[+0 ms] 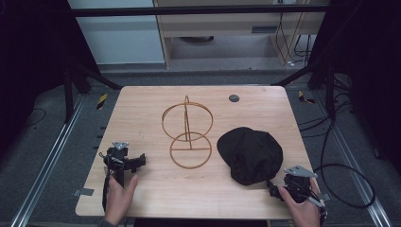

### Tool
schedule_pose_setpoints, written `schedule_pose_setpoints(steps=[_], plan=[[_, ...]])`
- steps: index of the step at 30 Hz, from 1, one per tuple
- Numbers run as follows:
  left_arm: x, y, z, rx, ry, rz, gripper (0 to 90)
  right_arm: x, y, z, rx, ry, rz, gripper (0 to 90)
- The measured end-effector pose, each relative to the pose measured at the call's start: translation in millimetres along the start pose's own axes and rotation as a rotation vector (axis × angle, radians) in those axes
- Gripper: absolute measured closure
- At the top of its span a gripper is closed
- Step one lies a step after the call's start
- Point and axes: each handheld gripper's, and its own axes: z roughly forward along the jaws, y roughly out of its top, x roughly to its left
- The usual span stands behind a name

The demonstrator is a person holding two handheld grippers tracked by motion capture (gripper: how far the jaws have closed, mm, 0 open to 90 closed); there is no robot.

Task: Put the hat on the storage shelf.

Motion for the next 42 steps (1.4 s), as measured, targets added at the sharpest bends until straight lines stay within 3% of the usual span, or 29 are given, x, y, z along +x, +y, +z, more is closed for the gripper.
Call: schedule_pose_setpoints(steps=[4, 5, 8, 11, 12, 16, 18, 23, 26, 33, 34, 42], plan=[[-4.0, -0.6, -0.6, 0.0, 0.004, -0.004, 0.0, 0.0, -0.5, -0.6, -0.002, 0.005, -0.003, 4.5], [-4.6, 0.3, 0.1, 0.002, -0.031, 0.033, 0.0, 0.1, -0.4, -0.9, 0.0, 0.009, 0.002, 4.5], [-3.7, 1.2, 1.1, 0.002, -0.043, 0.044, 0.0, -0.4, -0.6, -1.1, -0.002, 0.013, -0.004, 4.7], [-3.4, 1.2, 1.2, 0.0, -0.046, 0.046, 0.0, -1.1, -0.6, -4.7, 0.007, 0.029, -0.014, 10.5], [-3.5, 1.2, 1.2, 0.0, -0.046, 0.045, 0.0, -2.4, 0.8, -12.0, 0.01, 0.064, 0.0, 15.6], [-3.6, 1.2, 1.2, 0.0, -0.046, 0.045, 0.0, 0.9, 9.2, -32.3, -0.001, 0.061, -0.001, 13.0], [-4.0, 1.2, 1.2, 0.0, -0.045, 0.044, 0.0, 4.9, 24.5, -54.0, -0.016, 0.08, 0.003, 11.8], [-5.1, 0.8, 0.9, -0.001, -0.04, 0.04, 0.0, 12.7, 48.9, -74.5, 0.0, 0.115, -0.025, 12.4], [-5.5, 0.7, 0.7, -0.001, -0.038, 0.041, 0.0, 22.5, 75.3, -86.4, 0.029, 0.127, -0.086, 13.1], [-6.1, 0.3, 0.1, 0.001, -0.038, 0.043, 0.0, 30.7, 109.6, -86.6, 0.057, 0.11, -0.172, 13.5], [-6.3, 0.2, 0.2, 0.0, -0.038, 0.041, 0.0, 35.4, 119.3, -84.9, 0.061, 0.13, -0.191, 12.9], [-7.4, 0.0, 0.0, 0.0, -0.043, 0.042, 0.0, 45.6, 147.8, -73.5, 0.078, 0.179, -0.196, 10.3]])
